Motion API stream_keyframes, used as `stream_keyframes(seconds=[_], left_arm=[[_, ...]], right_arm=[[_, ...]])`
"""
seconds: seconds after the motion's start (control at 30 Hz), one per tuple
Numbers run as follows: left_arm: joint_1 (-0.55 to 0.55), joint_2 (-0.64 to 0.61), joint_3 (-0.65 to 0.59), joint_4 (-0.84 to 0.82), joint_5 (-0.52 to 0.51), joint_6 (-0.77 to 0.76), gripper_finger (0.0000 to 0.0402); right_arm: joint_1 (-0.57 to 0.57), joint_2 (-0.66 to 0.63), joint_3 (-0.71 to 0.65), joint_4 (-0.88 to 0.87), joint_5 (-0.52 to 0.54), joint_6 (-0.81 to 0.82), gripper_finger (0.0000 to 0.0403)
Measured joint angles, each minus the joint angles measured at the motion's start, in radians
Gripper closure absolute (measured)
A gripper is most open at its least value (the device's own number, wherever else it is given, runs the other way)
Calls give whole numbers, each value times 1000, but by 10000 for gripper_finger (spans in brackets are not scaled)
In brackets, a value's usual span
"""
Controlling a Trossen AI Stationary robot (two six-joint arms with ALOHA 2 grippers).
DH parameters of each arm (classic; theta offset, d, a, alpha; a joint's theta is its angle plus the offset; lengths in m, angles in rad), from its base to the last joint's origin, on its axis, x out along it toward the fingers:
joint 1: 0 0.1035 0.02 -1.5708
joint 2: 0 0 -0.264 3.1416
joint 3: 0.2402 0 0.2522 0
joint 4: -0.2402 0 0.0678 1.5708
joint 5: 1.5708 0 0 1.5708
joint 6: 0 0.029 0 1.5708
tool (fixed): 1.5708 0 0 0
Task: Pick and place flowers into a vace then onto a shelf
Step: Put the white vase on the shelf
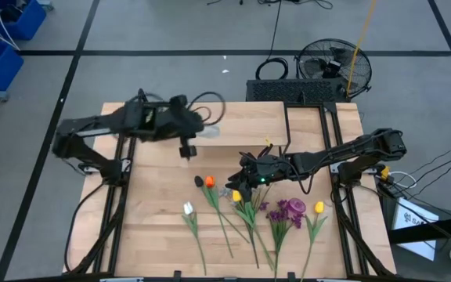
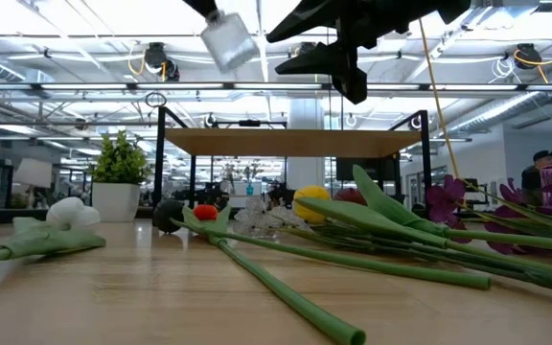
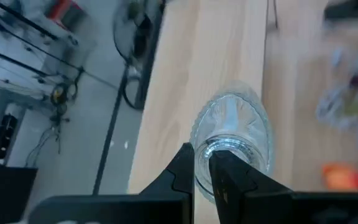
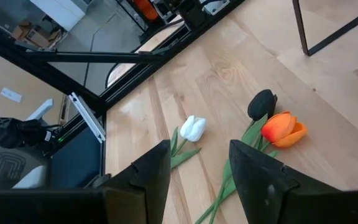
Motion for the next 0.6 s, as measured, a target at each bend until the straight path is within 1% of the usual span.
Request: stream_keyframes(seconds=[0.1, 0.23, 0.33, 0.47, 0.6], left_arm=[[71, 88, 81, -107, 49, 21, 371], [152, 188, 136, -196, 63, 20, 371], [204, 240, 142, -210, 110, 29, 371], [239, 291, 141, -209, 104, 37, 371], [243, 295, 142, -212, 123, 79, 371]], right_arm=[[0, 0, 0, 0, 0, 0, 248], [0, 0, 0, -1, 0, 0, 248], [0, 0, 0, -1, 0, 0, 248], [0, 0, 0, -1, 1, -6, 248], [0, 0, 0, -1, 2, -29, 248]])
